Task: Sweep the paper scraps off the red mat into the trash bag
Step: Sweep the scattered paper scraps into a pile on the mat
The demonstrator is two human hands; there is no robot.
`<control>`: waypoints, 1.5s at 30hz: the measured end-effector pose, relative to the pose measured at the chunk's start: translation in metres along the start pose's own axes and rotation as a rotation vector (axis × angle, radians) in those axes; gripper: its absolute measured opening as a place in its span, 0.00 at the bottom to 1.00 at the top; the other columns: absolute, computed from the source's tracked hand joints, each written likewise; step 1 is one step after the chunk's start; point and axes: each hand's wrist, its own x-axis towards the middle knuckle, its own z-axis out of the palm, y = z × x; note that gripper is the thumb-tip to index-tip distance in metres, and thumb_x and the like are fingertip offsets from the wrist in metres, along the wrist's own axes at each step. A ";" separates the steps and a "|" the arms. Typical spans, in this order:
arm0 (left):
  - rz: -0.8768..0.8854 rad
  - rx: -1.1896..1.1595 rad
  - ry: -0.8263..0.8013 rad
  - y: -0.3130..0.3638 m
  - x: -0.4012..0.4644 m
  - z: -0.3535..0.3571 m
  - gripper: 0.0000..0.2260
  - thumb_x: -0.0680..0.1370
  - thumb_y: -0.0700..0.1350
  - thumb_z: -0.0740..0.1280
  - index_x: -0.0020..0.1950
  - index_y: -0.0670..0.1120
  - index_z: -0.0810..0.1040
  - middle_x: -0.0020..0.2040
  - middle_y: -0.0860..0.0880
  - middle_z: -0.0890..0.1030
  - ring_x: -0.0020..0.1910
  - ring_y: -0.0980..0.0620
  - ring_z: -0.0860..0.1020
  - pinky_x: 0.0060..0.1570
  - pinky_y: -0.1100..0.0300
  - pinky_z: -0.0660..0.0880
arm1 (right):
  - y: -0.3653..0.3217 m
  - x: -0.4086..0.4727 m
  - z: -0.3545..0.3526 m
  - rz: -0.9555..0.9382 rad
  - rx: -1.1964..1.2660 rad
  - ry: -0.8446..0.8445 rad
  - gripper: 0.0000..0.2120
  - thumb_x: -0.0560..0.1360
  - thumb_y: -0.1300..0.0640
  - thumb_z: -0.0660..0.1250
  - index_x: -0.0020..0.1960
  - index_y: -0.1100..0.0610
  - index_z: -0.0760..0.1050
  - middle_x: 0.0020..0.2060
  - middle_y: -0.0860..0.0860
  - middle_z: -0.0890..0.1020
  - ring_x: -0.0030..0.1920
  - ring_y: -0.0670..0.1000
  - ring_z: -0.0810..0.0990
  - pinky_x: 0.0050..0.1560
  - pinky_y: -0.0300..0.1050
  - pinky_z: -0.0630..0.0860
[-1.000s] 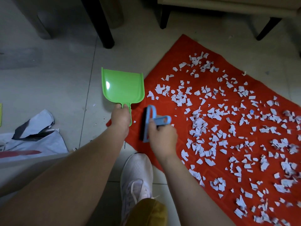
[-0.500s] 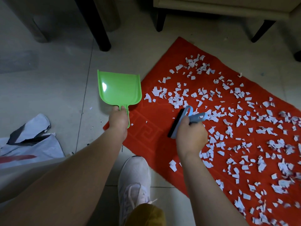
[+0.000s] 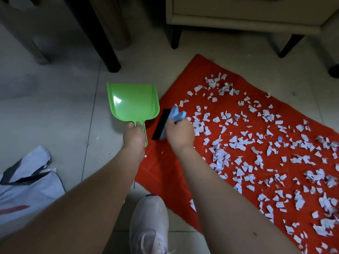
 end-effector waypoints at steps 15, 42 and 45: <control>0.117 0.148 -0.060 0.012 -0.003 0.036 0.08 0.82 0.45 0.55 0.51 0.43 0.71 0.48 0.43 0.74 0.47 0.46 0.72 0.46 0.57 0.67 | -0.009 0.011 -0.014 0.046 0.011 0.110 0.12 0.77 0.57 0.58 0.46 0.63 0.76 0.35 0.54 0.76 0.38 0.57 0.75 0.36 0.43 0.64; 0.102 0.140 -0.171 0.009 -0.027 0.060 0.07 0.82 0.45 0.55 0.53 0.47 0.72 0.54 0.46 0.76 0.53 0.47 0.74 0.53 0.55 0.69 | 0.055 -0.023 -0.082 0.220 0.126 0.425 0.17 0.78 0.56 0.58 0.35 0.64 0.74 0.27 0.53 0.76 0.29 0.54 0.74 0.31 0.43 0.69; 0.095 0.137 -0.171 0.007 -0.028 0.061 0.07 0.82 0.46 0.55 0.53 0.47 0.72 0.55 0.46 0.76 0.54 0.47 0.74 0.54 0.54 0.70 | 0.054 -0.024 -0.063 0.174 0.122 0.246 0.17 0.78 0.55 0.58 0.37 0.65 0.75 0.29 0.56 0.78 0.30 0.55 0.75 0.31 0.43 0.68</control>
